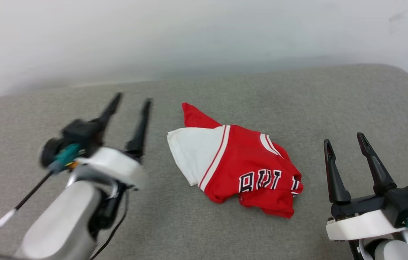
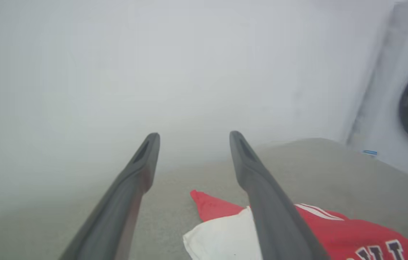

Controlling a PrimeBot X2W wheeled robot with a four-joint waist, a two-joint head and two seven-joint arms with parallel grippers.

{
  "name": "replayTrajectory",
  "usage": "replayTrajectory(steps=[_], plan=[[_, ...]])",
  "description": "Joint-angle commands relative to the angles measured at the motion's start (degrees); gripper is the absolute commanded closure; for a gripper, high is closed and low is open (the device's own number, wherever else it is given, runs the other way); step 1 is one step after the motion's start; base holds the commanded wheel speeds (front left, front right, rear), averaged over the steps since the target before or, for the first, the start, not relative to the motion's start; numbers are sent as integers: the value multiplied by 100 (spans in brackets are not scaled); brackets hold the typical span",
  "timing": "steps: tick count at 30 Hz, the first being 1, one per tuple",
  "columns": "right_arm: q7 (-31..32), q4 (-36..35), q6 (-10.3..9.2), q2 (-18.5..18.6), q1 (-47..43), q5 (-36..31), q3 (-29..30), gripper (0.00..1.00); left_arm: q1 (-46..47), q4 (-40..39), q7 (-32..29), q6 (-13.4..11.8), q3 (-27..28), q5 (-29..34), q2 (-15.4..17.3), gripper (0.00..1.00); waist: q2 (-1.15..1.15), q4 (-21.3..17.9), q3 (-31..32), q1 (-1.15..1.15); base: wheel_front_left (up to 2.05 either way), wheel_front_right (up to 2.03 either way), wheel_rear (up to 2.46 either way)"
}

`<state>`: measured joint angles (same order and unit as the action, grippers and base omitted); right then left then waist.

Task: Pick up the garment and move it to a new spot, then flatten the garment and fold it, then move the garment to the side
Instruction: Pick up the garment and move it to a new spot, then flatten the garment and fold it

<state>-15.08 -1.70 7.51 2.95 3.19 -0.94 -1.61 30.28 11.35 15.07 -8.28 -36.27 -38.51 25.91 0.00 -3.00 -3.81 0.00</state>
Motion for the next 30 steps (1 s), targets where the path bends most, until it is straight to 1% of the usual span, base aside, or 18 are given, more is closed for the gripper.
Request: replayTrajectory(steps=[1,2,3,5,6,11,15,18,22,27,30], plan=[[-14,-44,-4,-12,-40,35,-15,0,-294,-170,12,-34,291,67,11,0,0,110,117,0,0,0,0],[-14,-60,-4,-12,-70,34,-18,0,-543,-294,12,-36,533,80,20,0,0,131,148,0,0,0,0],[-14,-81,-4,-9,-96,37,-27,0,-809,-381,12,24,770,37,34,0,0,142,169,0,0,0,0],[-14,-125,-4,-12,-101,66,-56,0,-1217,-601,13,104,1255,177,94,0,0,157,195,0,0,0,0],[-14,-147,-4,-12,-105,77,-68,0,-1445,-686,13,131,1460,243,72,0,0,163,206,0,0,0,0],[-14,-269,-4,-11,-221,153,-114,0,-2437,-1024,14,356,2174,677,-227,0,0,198,237,0,0,0,0],[-14,-342,-4,-11,-265,197,-177,0,-2998,-1139,13,615,2478,969,-641,0,0,222,224,0,0,0,0],[-14,-371,-4,-11,-294,232,-200,0,-3196,-1174,15,761,2699,1193,-926,0,0,225,205,0,0,0,0],[-14,-374,-4,-11,-303,235,-226,0,-3352,-1160,15,980,2882,1557,-1175,0,0,206,201,0,0,0,0],[-14,-415,-4,-11,-185,215,-215,0,-3273,-1126,15,1176,3149,1744,-1384,0,0,131,128,0,0,0,0],[-14,-448,-4,-11,-147,195,-204,0,-3122,-1126,14,1307,3193,1804,-1367,0,0,59,21,0,0,0,0]])
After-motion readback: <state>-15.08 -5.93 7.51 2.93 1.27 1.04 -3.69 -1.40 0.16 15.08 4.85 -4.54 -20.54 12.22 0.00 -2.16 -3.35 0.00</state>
